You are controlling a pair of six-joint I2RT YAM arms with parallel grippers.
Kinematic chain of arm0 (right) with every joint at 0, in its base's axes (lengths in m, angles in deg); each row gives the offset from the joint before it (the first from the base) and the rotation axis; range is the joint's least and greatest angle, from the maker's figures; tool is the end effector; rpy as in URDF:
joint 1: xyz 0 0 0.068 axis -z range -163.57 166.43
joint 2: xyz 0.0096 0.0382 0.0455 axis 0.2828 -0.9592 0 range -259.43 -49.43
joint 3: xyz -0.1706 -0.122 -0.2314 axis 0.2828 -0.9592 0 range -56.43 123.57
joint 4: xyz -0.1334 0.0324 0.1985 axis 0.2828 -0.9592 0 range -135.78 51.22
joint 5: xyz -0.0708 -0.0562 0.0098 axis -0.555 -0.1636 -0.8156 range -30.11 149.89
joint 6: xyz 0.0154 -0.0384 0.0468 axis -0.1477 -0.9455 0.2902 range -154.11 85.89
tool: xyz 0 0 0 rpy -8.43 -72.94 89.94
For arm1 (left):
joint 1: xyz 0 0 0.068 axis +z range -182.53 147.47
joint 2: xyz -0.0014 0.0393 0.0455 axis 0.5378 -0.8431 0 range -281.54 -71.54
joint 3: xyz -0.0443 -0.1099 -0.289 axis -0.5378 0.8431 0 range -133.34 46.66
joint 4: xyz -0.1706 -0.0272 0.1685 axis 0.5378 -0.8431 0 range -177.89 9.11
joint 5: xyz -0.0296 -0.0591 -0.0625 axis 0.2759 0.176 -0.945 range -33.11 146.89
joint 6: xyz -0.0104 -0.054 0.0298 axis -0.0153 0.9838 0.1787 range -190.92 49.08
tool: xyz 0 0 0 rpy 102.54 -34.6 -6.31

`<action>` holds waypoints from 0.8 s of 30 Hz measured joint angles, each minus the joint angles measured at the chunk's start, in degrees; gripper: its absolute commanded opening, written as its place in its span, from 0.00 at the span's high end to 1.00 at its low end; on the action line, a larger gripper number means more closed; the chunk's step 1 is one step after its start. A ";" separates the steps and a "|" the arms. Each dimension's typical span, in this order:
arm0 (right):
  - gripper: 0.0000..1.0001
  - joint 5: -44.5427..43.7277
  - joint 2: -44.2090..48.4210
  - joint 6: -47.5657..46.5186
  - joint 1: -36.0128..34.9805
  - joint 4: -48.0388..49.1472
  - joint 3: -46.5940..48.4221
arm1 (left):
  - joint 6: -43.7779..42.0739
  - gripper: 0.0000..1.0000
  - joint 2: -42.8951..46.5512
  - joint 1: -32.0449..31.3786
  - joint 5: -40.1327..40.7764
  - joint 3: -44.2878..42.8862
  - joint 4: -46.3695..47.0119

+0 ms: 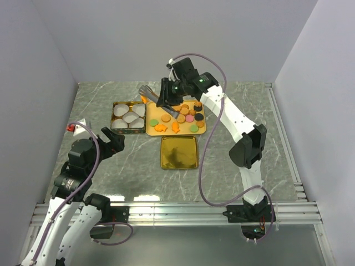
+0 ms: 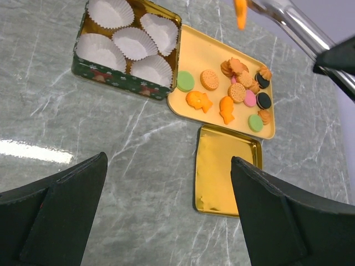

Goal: Pack the cookies

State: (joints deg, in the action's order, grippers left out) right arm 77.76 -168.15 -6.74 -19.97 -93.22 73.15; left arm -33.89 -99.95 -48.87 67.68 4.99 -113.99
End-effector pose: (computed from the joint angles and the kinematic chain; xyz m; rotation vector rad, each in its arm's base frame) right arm 0.3624 0.2854 0.3995 -0.3595 2.4446 0.8873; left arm 0.0690 -0.0110 0.3271 -0.4731 1.8773 -0.4464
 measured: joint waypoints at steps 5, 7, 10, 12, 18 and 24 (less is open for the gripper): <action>0.63 4.42 -3.48 2.25 0.00 7.32 0.44 | 0.00 0.01 1.73 -0.39 -0.35 1.33 1.49; 0.63 5.46 -5.03 2.97 0.00 9.51 0.44 | 0.00 0.01 3.98 -0.74 0.20 2.49 2.56; 0.64 7.32 -7.54 4.31 0.00 12.66 0.44 | -0.07 0.01 8.37 -1.31 1.60 4.55 4.04; 0.64 8.59 -9.09 5.29 -0.09 14.78 0.44 | -0.35 0.01 12.57 -1.79 2.80 6.54 5.77; 0.64 11.80 -12.85 9.44 -0.26 22.93 0.09 | -1.53 0.01 22.08 -3.80 7.39 10.10 8.41; 0.64 13.86 -17.07 14.34 -0.74 31.63 0.31 | -2.54 0.01 26.58 -5.55 12.74 11.54 8.85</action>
State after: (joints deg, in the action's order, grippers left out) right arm 91.62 -185.22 7.60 -20.72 -61.59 73.45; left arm -36.42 -73.37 -54.42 80.42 16.53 -105.14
